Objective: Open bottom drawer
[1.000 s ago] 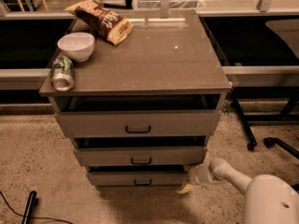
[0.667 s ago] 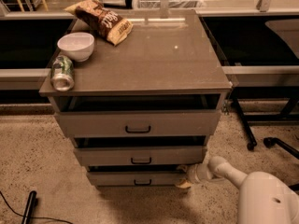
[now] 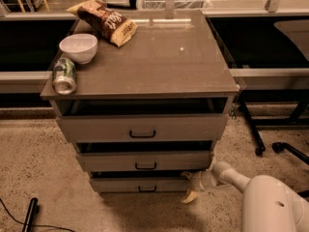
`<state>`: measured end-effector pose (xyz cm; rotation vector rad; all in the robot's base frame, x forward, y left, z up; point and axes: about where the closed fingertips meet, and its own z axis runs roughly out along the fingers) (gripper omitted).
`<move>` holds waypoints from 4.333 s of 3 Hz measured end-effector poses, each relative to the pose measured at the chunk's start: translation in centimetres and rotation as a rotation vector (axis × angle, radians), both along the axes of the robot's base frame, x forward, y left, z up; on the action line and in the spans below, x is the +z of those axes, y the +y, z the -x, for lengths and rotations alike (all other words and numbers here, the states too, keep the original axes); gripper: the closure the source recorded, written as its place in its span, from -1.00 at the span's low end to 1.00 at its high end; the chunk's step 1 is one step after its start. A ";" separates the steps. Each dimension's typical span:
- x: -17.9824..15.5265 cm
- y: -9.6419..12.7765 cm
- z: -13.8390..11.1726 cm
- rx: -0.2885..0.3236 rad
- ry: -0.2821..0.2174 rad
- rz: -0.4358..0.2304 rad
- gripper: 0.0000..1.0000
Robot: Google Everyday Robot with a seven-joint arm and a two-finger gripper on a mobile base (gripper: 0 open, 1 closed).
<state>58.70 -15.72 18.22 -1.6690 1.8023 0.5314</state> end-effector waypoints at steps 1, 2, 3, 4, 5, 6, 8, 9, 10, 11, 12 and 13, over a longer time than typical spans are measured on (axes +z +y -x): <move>0.0 0.0 0.0 0.000 0.000 0.000 -1.00; 0.1 -0.2 1.2 -0.007 0.007 -0.001 -1.00; 0.0 0.2 3.2 0.012 0.048 0.066 -0.65; -0.5 1.5 6.7 0.061 0.134 0.133 -0.18; -0.4 1.9 7.5 0.080 0.152 0.138 0.25; -0.2 1.9 7.5 0.081 0.152 0.138 0.41; -0.2 1.9 7.5 0.081 0.152 0.138 -0.53; -0.2 1.9 7.5 0.081 0.152 0.138 -1.00; -0.2 1.9 7.5 0.081 0.152 0.138 -1.00; -0.5 1.5 8.3 0.120 0.170 0.113 -1.00; 1.1 1.1 12.2 0.193 0.140 0.095 -0.99; 1.0 1.5 17.9 0.253 0.184 0.134 -0.56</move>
Offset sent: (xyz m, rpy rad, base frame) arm 0.0000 0.0000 0.0000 0.0000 0.0000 0.0000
